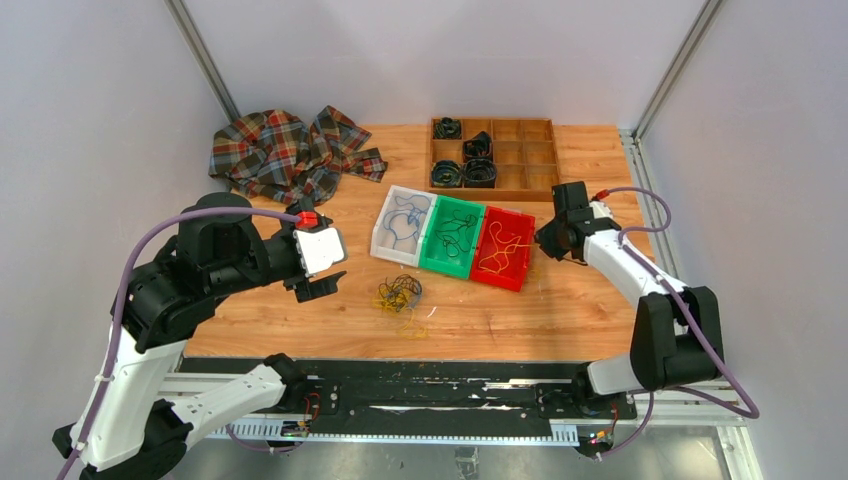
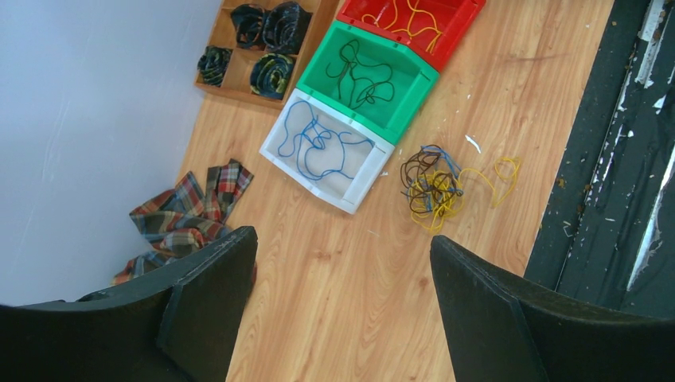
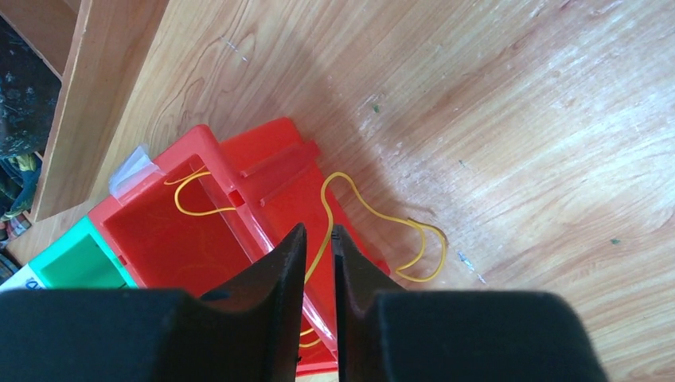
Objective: Untangle the cables
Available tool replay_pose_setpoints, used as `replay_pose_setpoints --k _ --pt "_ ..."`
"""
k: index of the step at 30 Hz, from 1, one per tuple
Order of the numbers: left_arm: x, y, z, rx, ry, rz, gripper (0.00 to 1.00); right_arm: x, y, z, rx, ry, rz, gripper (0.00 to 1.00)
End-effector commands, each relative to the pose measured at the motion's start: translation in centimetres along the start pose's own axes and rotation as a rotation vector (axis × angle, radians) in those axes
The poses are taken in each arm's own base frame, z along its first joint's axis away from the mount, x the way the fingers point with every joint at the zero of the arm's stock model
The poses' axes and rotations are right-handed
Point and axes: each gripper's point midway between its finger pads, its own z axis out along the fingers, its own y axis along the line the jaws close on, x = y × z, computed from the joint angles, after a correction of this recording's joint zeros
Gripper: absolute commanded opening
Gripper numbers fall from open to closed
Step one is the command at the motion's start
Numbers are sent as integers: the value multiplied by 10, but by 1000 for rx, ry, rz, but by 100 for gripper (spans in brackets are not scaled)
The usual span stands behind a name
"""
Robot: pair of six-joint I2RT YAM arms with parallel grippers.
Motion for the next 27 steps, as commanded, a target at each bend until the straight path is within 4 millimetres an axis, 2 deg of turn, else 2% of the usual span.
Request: replay_pose_setpoints --k 1,5,8,10,13,14,18,22,27 --pt "-5 2 -5 -17 -20 11 85 -5 5 5 6 -11 24 20" --pt "-5 1 -5 -16 -20 8 85 3 -3 12 37 13 36 26" --pt "-4 1 -5 -14 -19 5 85 9 -5 17 45 35 52 26" --pt "-4 1 -5 -15 -19 5 85 10 -4 19 44 39 54 19" --pt "-4 1 -6 -21 -21 6 85 5 -3 15 35 21 49 1" --pt "-4 1 -6 -20 -20 5 85 2 -2 12 31 5 46 1" --pt "-3 0 -7 -15 -18 7 85 -20 -2 -15 8 -92 18 1" --pt "-4 0 -7 -12 -20 11 85 -43 10 -53 -45 -231 -55 1" --pt "-3 -1 -6 -11 -15 3 85 -47 36 -86 -69 -340 -202 0"
